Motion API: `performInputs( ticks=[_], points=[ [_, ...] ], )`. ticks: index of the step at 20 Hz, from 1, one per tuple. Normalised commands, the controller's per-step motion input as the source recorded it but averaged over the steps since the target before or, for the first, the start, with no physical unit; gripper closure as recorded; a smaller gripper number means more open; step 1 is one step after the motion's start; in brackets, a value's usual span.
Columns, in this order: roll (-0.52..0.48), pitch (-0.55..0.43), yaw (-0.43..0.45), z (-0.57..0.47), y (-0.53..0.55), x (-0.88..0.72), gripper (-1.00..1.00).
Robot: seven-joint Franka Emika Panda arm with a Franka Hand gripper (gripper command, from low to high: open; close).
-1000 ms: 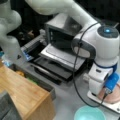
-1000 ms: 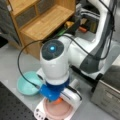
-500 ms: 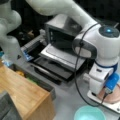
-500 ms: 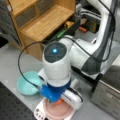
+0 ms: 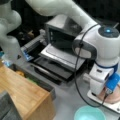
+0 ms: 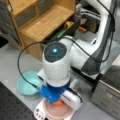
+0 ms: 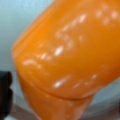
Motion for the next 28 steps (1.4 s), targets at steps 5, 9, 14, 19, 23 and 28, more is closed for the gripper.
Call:
performInputs(
  ticks=[5, 9, 14, 19, 23, 28],
  points=[
    [-0.242, -0.032, -0.004, -0.01, 0.12, 0.07, -1.00],
    [-0.244, -0.017, -0.011, 0.02, 0.10, 0.05, -1.00],
    [-0.242, -0.010, -0.010, 0.04, 0.08, 0.05, -1.00],
    [-0.218, 0.006, 0.009, 0.08, 0.01, 0.03, -1.00],
    [-0.158, 0.027, 0.046, 0.23, -0.14, -0.01, -1.00],
    [-0.050, 0.042, 0.114, 0.27, -0.32, -0.03, -1.00]
  ],
)
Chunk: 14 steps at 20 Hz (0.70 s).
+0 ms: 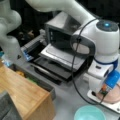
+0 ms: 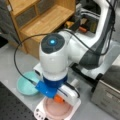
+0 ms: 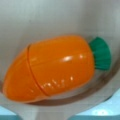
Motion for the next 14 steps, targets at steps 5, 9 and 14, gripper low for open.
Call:
performInputs(
  ticks=[5, 9, 14],
  points=[
    [0.028, 0.049, 0.163, 0.10, -0.47, -0.01, -1.00],
    [0.082, 0.056, 0.149, 0.02, -0.51, -0.01, -1.00],
    [0.117, 0.051, 0.107, 0.01, -0.50, -0.01, -1.00]
  ],
)
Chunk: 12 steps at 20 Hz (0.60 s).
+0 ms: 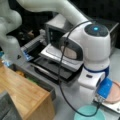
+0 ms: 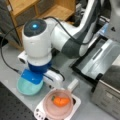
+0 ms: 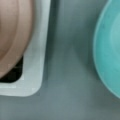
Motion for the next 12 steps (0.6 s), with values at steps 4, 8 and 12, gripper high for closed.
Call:
performInputs(
  ticks=[4, 8, 12],
  points=[
    [0.155, 0.053, 0.061, 0.01, -0.52, 0.02, -1.00],
    [0.225, 0.053, 0.056, 0.02, -0.51, 0.09, -1.00],
    [0.254, 0.049, 0.052, 0.02, -0.35, 0.18, -1.00]
  ],
)
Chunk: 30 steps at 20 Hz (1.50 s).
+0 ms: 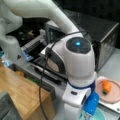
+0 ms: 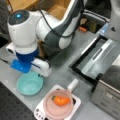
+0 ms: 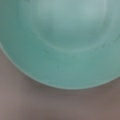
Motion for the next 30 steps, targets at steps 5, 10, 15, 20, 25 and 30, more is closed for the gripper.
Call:
performInputs(
  ticks=[5, 10, 15, 20, 25, 30],
  points=[
    [0.248, 0.057, 0.059, 0.02, -0.29, 0.29, -1.00],
    [0.223, 0.066, 0.045, 0.01, -0.30, 0.39, -1.00],
    [0.262, 0.073, 0.037, 0.00, -0.33, 0.44, -1.00],
    [0.330, 0.072, 0.034, 0.00, -0.35, 0.43, -1.00],
    [0.325, 0.080, 0.028, 0.02, -0.29, 0.36, -1.00],
    [0.281, 0.084, 0.031, 0.03, -0.22, 0.29, -1.00]
  ],
)
